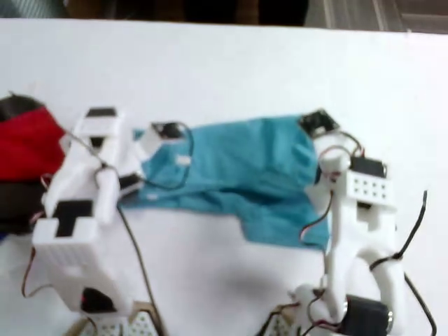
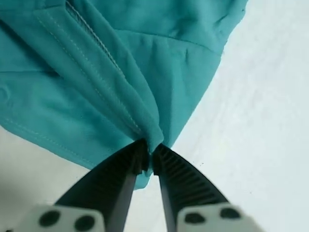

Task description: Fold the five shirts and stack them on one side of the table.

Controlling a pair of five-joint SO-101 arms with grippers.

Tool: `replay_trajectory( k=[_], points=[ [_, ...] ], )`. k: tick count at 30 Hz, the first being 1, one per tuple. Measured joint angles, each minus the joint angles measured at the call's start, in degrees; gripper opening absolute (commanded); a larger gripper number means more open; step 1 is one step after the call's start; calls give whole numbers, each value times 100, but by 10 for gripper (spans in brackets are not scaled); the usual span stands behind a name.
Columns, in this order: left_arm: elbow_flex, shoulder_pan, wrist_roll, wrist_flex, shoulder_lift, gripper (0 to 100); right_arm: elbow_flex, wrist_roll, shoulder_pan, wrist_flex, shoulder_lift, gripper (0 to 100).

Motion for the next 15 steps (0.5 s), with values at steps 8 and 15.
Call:
replay_trajectory(
  k=[8,15],
  points=[
    [-2066,-738,-387,1196,0,210,-26,0,0,290,-255,243],
    [-3279,-615,958,914,132,50,-712,-686,0,-123,-941,33]
  ],
)
